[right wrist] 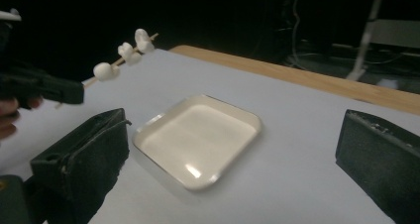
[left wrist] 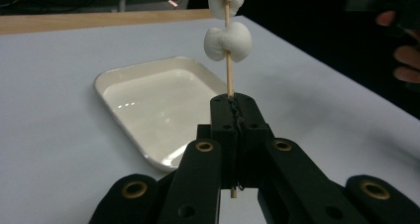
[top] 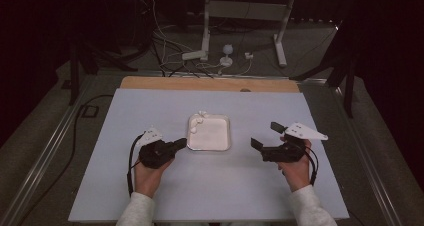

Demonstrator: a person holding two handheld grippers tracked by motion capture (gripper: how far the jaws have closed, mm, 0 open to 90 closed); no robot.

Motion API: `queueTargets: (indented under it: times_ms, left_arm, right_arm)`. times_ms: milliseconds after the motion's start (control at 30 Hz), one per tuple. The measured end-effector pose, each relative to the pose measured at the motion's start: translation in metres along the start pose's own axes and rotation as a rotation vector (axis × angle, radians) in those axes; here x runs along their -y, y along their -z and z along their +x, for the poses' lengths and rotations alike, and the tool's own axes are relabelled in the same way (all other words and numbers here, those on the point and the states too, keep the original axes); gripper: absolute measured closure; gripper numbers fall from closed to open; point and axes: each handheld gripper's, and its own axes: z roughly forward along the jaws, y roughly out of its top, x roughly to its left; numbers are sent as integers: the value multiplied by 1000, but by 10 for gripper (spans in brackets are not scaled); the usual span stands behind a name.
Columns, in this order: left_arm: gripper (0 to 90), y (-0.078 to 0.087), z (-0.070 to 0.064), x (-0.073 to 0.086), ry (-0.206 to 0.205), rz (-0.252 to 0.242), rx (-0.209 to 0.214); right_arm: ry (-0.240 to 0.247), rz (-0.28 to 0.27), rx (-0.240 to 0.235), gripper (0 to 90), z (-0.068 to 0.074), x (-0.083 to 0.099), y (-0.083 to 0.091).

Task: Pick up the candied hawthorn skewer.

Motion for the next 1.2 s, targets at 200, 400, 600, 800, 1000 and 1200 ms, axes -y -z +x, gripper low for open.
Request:
queueTargets:
  times_ms: [200,400,600,800,1000,1200]
  left_arm:
    - [900,-1,-1,0,3,-20,47]
    - [900,-1,-2,-1,5,-29,71]
    - [900,-2,-4,-1,-2,-30,88]
    - [900,-3,-7,-2,3,-40,112]
    - [900,-3,-9,-3,-2,-42,126]
    - [900,-4,-11,-3,-5,-43,131]
  right_arm:
    - [-23,12,-72,0,10,-17,-21]
    - [-3,58,-127,55,25,-33,-45]
    - [-25,77,-182,142,34,-43,-62]
    - [-49,82,-183,292,39,-51,-74]
    - [-116,78,-190,459,36,-54,-83]
    - [-130,79,-204,577,34,-55,-88]
